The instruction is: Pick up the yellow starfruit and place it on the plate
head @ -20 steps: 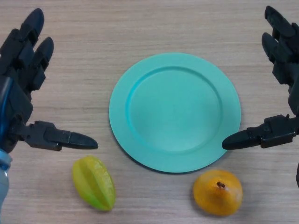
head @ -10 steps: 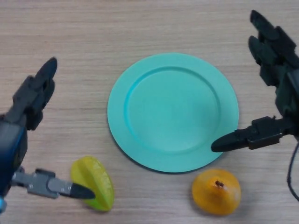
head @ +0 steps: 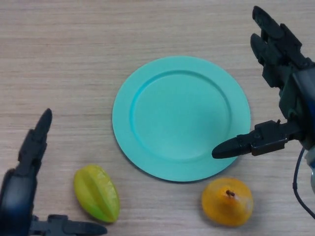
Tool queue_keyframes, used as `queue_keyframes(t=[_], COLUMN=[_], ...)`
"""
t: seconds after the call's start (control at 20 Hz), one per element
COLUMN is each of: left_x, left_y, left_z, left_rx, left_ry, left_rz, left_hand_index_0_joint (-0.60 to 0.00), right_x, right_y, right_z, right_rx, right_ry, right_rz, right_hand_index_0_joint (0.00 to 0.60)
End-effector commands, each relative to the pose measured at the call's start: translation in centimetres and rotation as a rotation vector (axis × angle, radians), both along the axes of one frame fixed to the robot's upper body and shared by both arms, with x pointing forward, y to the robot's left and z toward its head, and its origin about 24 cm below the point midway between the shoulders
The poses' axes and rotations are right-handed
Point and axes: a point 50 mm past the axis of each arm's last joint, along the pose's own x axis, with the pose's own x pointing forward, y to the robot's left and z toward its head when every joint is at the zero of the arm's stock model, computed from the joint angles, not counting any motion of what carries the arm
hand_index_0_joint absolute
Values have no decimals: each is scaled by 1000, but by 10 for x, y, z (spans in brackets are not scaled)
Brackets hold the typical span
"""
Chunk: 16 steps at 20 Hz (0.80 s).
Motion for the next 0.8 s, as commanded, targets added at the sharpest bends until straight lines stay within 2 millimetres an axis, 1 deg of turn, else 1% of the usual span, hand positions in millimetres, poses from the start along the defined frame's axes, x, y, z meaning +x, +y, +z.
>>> queue_keyframes(t=[0.05,0.1,0.25,0.4,0.55,0.75,0.8], left_x=[-5,-3,1,1,3,8,10], left_y=[-1,-1,-3,-10,-11,-9,-9], left_z=[15,9,0,-11,-14,-21,-23], left_rx=[68,41,-23,-72,-93,-89,-80], left_ry=[-178,-159,-111,-82,-78,-17,-15], left_rz=[10,23,27,-1,-15,11,13], left_hand_index_0_joint=[0,0,0,0,0,0,-50], right_x=[-13,-14,-14,-15,-16,-17,-17], right_y=[-1,-1,-2,-3,-4,-6,-6], right_z=[31,31,32,32,34,34,34], right_rx=[48,50,44,33,45,37,32], right_ry=[-228,-227,-232,-229,-233,-237,-240], right_rz=[10,10,10,4,5,6,1], right_hand_index_0_joint=[0,0,0,0,0,0,0])
